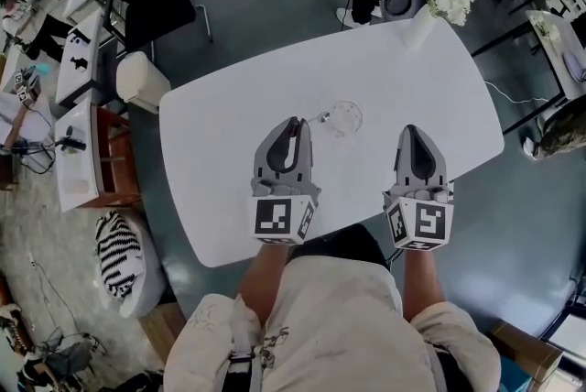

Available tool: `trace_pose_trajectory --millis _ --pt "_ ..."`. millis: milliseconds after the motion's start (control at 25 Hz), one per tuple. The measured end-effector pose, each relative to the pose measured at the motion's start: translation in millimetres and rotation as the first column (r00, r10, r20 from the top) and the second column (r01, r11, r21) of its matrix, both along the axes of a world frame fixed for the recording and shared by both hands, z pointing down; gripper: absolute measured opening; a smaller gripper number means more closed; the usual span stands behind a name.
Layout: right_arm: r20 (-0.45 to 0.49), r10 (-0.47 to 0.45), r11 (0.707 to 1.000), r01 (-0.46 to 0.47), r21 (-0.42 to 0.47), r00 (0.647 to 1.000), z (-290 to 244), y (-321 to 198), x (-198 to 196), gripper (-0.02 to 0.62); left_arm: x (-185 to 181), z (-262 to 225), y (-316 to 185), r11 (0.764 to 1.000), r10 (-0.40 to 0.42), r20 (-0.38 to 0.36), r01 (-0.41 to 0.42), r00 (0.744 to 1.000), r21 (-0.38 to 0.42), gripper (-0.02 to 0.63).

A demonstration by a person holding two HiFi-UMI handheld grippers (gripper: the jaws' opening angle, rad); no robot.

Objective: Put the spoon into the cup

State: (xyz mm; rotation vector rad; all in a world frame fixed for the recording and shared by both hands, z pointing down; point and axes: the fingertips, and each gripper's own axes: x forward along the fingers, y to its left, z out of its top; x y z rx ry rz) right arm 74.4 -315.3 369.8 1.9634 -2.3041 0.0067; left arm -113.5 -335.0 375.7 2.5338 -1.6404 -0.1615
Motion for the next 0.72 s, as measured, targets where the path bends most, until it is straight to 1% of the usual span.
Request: trace_pose_trajectory --millis 200,360,560,720 --pt "0.011 0.004 0.999 -0.003 -0.036 1.0 22 -6 5 -0.012 10 29 -7 0.998 0.014 -0.008 -0.015 1.0 -0.064 0.04" --pt "0.021 0.003 0.997 -0.001 -0.071 1.0 39 -23 12 -0.012 18 53 -21 0.993 0.012 -0.026 -0.015 1.0 -0.119 0.04" --pt "0.023 -0.023 0.993 0.025 -0.114 0.999 58 -41 16 -0.012 26 96 -37 0.974 -0.005 -0.044 -0.005 0.999 -0.224 0.04" --pt "0.036 -0.033 0.988 0.038 -0.152 0.999 76 -55 22 -0.012 38 125 -46 0.958 -0.012 -0.042 0.0 0.999 -0.287 0.04"
